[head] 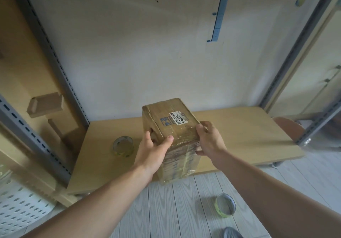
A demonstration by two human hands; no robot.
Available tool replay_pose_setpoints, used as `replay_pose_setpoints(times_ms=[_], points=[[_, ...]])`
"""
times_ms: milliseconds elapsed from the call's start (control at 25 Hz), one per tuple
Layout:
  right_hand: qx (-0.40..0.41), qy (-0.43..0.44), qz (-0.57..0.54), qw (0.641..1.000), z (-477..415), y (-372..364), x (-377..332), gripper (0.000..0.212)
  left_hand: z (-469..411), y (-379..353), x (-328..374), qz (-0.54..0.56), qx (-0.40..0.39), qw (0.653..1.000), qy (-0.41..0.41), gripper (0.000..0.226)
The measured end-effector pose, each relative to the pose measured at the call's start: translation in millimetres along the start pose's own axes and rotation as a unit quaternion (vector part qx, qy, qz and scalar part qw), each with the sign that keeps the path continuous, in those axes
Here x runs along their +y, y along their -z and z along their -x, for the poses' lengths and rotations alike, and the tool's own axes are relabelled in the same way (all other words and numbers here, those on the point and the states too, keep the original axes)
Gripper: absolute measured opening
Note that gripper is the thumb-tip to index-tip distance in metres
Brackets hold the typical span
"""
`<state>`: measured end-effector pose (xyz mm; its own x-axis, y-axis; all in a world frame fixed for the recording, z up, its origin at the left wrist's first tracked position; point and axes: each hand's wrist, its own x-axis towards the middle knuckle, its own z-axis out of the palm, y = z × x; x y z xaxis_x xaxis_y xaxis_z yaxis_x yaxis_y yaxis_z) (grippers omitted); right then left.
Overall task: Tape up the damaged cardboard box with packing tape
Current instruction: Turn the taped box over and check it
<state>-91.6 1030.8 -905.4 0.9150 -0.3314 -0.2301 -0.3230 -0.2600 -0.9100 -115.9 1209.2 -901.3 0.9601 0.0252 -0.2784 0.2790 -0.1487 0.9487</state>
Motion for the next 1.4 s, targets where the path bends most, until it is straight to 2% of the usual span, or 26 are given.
replay_pose_setpoints(times_ms=[120, 200, 280, 360, 440, 520, 560, 680, 760, 880, 1040, 1200, 1320, 1400], points=[[0.007, -0.002, -0.027, 1.0, -2.6, -1.5, 2.2, 0.045, 0.7, 4.4, -1.3, -0.003, -0.006, 1.0, 0.022, 0.05], [-0.013, -0.013, -0.055, 0.998, -0.7, -2.8, 2.0, 0.052, -0.9, 6.4, 1.3, 0.025, -0.005, 0.999, 0.044, 0.042], [-0.024, -0.019, -0.069, 0.997, -0.9, -2.8, -1.2, 0.049, -4.5, 10.5, 8.9, 0.117, 0.012, 0.989, 0.093, 0.036], [-0.032, 0.001, -0.052, 0.998, -1.0, -0.7, -5.3, 0.042, -12.6, 24.0, 14.1, 0.179, 0.021, 0.972, 0.154, 0.052], [-0.049, 0.039, -0.021, 0.998, -1.0, 0.9, -8.3, 0.035, -21.2, 42.7, 16.3, 0.196, -0.005, 0.963, 0.186, 0.07], [-0.083, 0.081, 0.001, 0.993, 0.8, -0.5, -11.1, 0.032, -27.4, 60.1, 13.7, 0.177, -0.012, 0.963, 0.205, 0.098], [-0.102, 0.102, 0.009, 0.99, 2.6, -3.0, -12.5, 0.032, -26.6, 67.2, 13.0, 0.156, -0.003, 0.966, 0.206, 0.104], [-0.129, 0.129, -0.006, 0.983, 3.9, -10.8, -14.6, 0.033, -21.6, 81.4, 11.1, 0.093, 0.02, 0.979, 0.181, 0.082], [-0.099, 0.13, 0.0, 0.987, 3.9, -16.3, -13.7, 0.041, -20.6, 87.6, 9.2, 0.085, 0.021, 0.981, 0.173, 0.072], [-0.021, 0.087, 0.035, 0.995, 6.8, -21.8, -13.8, 0.06, -18.6, 94.0, 4.0, 0.01, 0.023, 0.985, 0.168, 0.078], [-0.121, 0.005, -0.029, 0.992, 13.8, -30.1, -18.5, 0.073, -8.1, 99.6, 4.5, -0.102, 0.015, 0.982, 0.161, 0.081], [-0.184, -0.061, 0.025, 0.981, 16.9, -40.1, -13.7, 0.09, -6.0, 101.7, 4.5, -0.135, 0.006, 0.974, 0.179, 0.089], [-0.188, -0.069, 0.033, 0.979, 19.8, -40.8, -13.7, 0.091, -9.7, 102.9, 1.8, -0.116, -0.003, 0.979, 0.168, 0.091], [-0.198, -0.043, 0.064, 0.977, 18.3, -38.8, -9.9, 0.091, -11.8, 102.1, -3.0, -0.112, -0.018, 0.982, 0.153, 0.099]])
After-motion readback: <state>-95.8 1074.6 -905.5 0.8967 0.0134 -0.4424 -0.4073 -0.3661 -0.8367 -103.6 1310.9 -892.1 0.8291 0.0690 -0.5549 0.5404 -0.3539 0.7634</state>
